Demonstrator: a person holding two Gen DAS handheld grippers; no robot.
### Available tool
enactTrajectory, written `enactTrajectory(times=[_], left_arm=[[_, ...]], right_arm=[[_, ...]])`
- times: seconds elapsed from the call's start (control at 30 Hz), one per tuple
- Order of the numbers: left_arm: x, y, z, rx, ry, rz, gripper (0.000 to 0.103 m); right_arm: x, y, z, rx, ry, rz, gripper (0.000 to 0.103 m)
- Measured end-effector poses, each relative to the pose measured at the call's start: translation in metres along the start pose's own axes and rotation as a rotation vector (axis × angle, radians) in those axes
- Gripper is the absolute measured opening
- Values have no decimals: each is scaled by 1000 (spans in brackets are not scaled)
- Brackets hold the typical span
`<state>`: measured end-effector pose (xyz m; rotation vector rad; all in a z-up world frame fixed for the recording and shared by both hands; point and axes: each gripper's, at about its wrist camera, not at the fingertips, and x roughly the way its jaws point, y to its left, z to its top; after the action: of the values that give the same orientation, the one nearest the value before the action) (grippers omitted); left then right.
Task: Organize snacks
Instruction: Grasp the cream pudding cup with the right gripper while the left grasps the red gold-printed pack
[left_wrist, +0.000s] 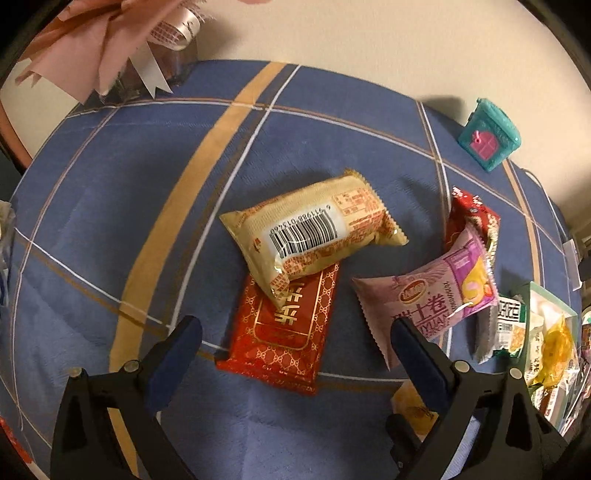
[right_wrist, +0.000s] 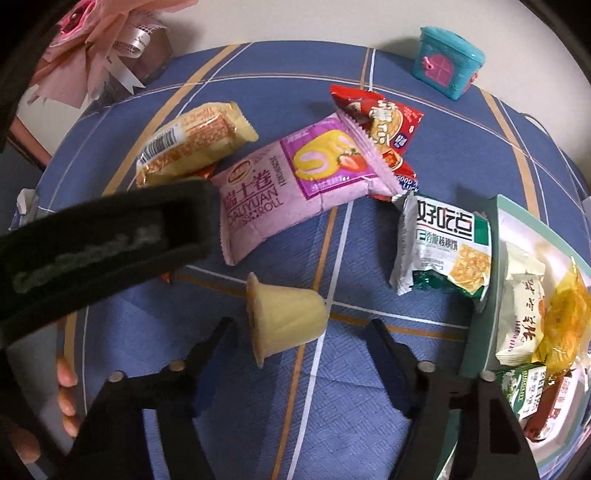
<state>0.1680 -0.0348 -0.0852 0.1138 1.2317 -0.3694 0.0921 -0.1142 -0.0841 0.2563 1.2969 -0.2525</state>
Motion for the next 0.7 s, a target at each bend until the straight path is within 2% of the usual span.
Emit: enactTrajectory(times=[0.07, 0.2, 0.3, 0.37, 0.4, 0.57, 0.7], left_arm=[[5, 1, 1, -2, 9, 9, 81], [15, 3, 1, 7, 24, 40, 77], [14, 0, 2, 28, 21, 77, 64], [13, 0, 2, 25, 20, 71, 57], [12, 0, 2, 26, 20, 71, 56], [9, 5, 2, 7, 24, 58, 49], [4, 5, -3, -9, 38, 35, 49]], right_arm=[[3, 2, -1, 1, 6, 0, 62], [6, 4, 0, -11, -1, -5, 59], [7, 3, -3, -21, -4, -6, 53], [5, 5, -3, -23, -6, 2, 47], [5, 6, -3, -25, -8, 7, 44], [8, 13, -2, -33, -9, 8, 43], [-2, 6, -5, -30, -13, 20, 41]])
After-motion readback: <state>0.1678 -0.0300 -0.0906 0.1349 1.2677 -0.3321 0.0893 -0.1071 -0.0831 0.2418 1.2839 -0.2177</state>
